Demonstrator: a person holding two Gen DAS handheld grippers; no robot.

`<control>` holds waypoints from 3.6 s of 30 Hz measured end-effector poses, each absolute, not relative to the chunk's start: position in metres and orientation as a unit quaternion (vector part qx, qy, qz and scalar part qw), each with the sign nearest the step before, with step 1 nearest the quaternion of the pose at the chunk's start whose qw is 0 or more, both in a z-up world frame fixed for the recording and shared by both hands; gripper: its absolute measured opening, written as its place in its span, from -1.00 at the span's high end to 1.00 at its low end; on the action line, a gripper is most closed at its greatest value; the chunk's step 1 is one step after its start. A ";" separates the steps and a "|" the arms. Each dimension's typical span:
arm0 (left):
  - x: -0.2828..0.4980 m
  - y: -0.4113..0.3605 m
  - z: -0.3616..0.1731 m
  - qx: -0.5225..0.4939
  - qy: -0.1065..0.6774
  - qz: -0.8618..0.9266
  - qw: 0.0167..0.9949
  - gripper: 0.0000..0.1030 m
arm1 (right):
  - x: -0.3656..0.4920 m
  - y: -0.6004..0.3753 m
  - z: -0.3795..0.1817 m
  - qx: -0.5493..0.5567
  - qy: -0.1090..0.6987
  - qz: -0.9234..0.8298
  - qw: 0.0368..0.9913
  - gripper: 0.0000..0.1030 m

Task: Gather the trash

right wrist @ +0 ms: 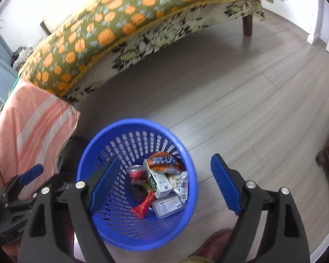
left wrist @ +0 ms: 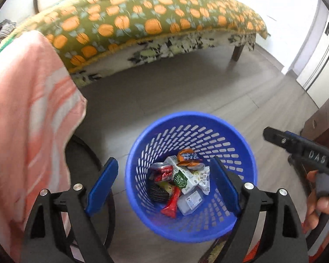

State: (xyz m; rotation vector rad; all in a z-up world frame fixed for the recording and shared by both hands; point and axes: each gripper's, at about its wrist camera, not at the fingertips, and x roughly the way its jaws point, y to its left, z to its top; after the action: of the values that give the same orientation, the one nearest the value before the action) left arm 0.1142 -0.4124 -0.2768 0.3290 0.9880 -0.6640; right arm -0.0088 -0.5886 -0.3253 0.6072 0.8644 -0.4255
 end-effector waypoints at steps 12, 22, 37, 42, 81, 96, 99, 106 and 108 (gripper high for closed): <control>0.035 -0.362 -0.207 0.148 0.404 -0.323 0.843 -0.90 | -0.074 -0.521 -0.249 0.198 0.409 -0.202 0.867 -0.91; 0.023 -0.337 -0.193 0.142 0.419 -0.305 0.843 -0.90 | -0.116 -0.490 -0.224 0.177 0.379 -0.222 0.880 -0.91; 0.021 -0.344 -0.213 0.181 0.453 -0.272 0.829 -0.89 | -0.117 -0.482 -0.253 0.185 0.427 -0.195 0.863 -0.91; 0.021 -0.345 -0.218 0.184 0.464 -0.276 0.821 -0.89 | -0.117 -0.482 -0.255 0.187 0.432 -0.190 0.862 -0.91; 0.026 -0.343 -0.224 0.190 0.474 -0.264 0.818 -0.89 | -0.116 -0.482 -0.259 0.188 0.439 -0.191 0.858 -0.91; 0.026 -0.343 -0.224 0.191 0.474 -0.264 0.818 -0.89 | -0.116 -0.481 -0.259 0.187 0.439 -0.191 0.858 -0.91; 0.026 -0.343 -0.224 0.191 0.474 -0.265 0.818 -0.89 | -0.116 -0.481 -0.259 0.187 0.439 -0.191 0.858 -0.91; 0.026 -0.344 -0.224 0.190 0.474 -0.264 0.818 -0.89 | -0.117 -0.481 -0.259 0.187 0.439 -0.191 0.858 -0.91; 0.025 -0.343 -0.224 0.191 0.474 -0.264 0.818 -0.89 | -0.116 -0.481 -0.259 0.187 0.440 -0.191 0.857 -0.91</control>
State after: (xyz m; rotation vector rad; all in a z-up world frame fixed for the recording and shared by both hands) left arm 0.0254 -0.3434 -0.2238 0.4062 1.0088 -0.5621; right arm -0.1164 -0.4810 -0.2590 0.3924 0.9233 -0.4022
